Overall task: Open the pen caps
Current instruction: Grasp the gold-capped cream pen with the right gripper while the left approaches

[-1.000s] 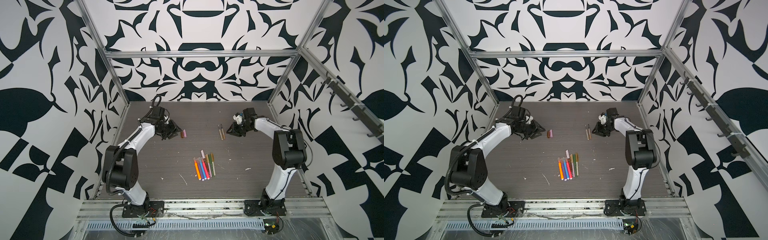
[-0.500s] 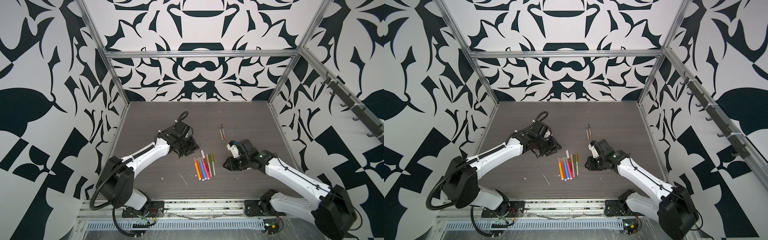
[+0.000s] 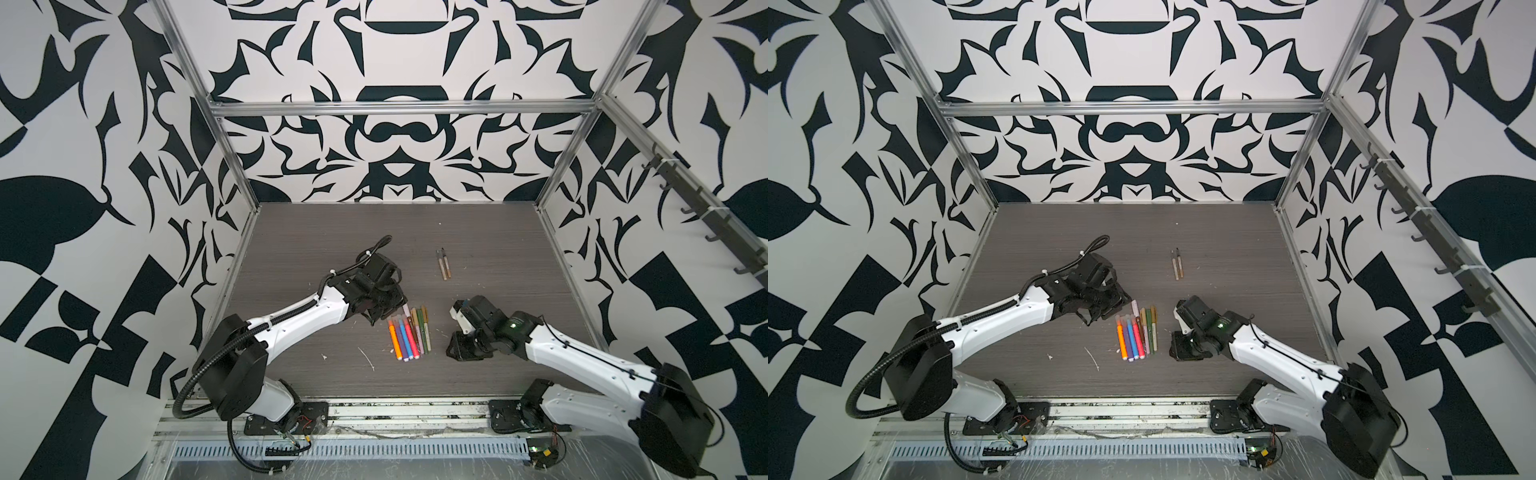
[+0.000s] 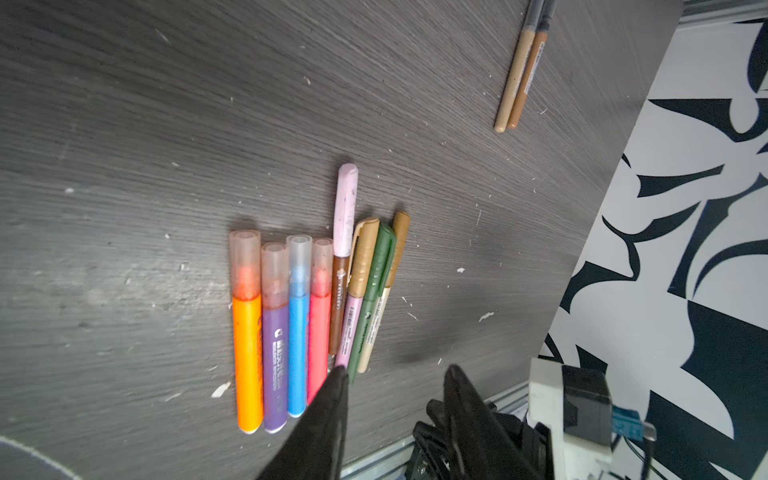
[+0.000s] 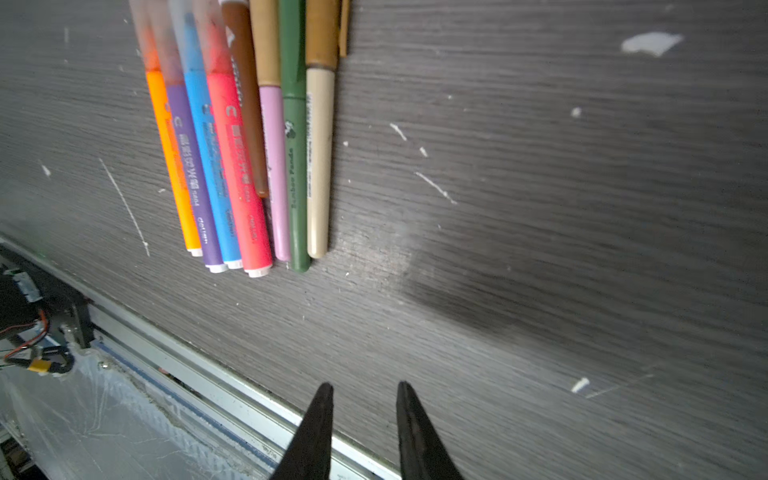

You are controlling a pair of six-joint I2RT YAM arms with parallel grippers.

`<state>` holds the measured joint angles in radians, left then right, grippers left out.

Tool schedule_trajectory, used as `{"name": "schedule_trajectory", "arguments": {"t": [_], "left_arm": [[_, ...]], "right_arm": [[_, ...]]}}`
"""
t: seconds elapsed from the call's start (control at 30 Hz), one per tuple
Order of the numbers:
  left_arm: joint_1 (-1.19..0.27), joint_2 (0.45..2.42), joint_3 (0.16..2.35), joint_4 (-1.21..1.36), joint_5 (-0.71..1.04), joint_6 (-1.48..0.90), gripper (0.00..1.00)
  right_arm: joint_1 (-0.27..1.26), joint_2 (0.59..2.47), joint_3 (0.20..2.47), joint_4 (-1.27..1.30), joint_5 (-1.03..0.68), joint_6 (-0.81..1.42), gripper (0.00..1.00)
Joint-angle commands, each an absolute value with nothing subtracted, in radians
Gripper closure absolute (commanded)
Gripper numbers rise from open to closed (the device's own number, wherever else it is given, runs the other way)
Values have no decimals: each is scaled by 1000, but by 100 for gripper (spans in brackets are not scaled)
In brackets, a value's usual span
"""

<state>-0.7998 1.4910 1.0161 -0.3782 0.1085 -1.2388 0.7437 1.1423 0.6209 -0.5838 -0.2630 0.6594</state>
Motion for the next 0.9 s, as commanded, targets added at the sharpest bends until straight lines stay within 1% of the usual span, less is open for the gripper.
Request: {"name": "schedule_trajectory", "arguments": {"t": [0.0,0.13,0.33,0.53,0.87], "left_arm": [[-803,1515,1038,-363,97,-1249,58],[-804,1504,1020,-350,71,-1261,58],[-793,1485,1005,-354,79,-1265,58],[-788,1462,981,-356,83,-1265,58],[-756,1453,988,-374,116,-1242,58]], "right_arm": [[768,1205,701,-603,-188,680,70],[769,1257,735,-578,-178,668,70],[770,1359,768,-528,-253,670,72],[772,1441,815,-525,-263,657,73],[773,1516,845,-508,-258,671,74]]}}
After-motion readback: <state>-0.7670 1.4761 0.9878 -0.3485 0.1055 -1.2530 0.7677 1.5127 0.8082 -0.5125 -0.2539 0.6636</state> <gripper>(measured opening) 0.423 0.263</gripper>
